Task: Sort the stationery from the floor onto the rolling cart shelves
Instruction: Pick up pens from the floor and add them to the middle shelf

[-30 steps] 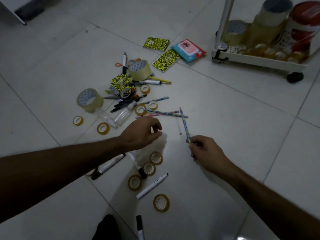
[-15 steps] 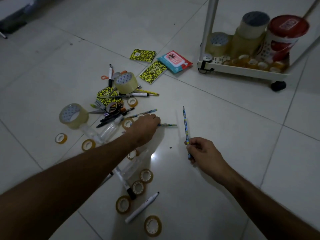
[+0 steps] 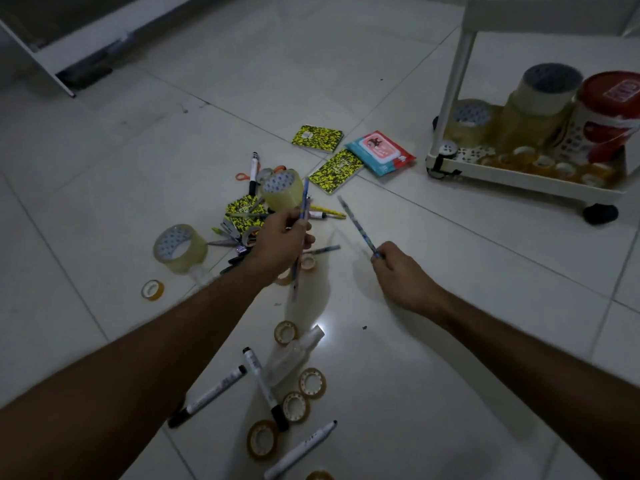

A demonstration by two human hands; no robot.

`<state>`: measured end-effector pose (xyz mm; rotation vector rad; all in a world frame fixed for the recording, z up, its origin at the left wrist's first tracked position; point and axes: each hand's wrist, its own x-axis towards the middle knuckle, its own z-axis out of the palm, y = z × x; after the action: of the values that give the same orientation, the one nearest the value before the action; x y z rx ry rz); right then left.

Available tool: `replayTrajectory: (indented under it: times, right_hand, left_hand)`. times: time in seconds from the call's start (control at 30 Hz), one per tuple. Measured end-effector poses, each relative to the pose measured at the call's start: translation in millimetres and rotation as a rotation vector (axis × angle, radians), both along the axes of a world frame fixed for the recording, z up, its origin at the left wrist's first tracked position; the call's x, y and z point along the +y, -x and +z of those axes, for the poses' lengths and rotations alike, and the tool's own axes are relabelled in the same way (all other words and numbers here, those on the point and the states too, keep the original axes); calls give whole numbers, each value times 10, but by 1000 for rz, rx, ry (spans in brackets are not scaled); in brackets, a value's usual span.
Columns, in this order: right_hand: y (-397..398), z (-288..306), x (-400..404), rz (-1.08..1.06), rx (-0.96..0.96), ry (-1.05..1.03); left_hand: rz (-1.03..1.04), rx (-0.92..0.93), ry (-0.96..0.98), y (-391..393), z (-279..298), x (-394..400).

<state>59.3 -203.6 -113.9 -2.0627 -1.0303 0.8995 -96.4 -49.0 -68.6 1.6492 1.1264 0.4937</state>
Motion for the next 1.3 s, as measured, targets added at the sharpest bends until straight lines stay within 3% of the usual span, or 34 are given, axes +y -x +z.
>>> replayTrajectory:
  times: [0.2,0.37,0.6,0.87,0.93,1.1,1.2,1.3]
  right_hand:
    - [-32,-134,688,259,-294,-42]
    - [127,-304,933,307,-447,18]
    - [-57,-405,601,285,-541,103]
    - [-342,-350,-68,382,-775,241]
    - [-380,-261,-155,327,-695,281]
    - [-572,174,-441,17,-151,193]
    - [-622,556,-621,-132,206,25]
    - [-684,1014,-711,-215,361,-145]
  left_hand:
    - [181,-122,232,224,-132,151]
    - [214,-135,256,330,-207,167]
    - [179,-167,288,264,-119,106]
    - [117,-198,407,-1,61,-194]
    - [92,-193,400,-69,129,-283]
    - [36,-221,390,-371,361,-442]
    - [-15,-263,382,-646,581,-508]
    - [-98,-320,367,-977,880,-570]
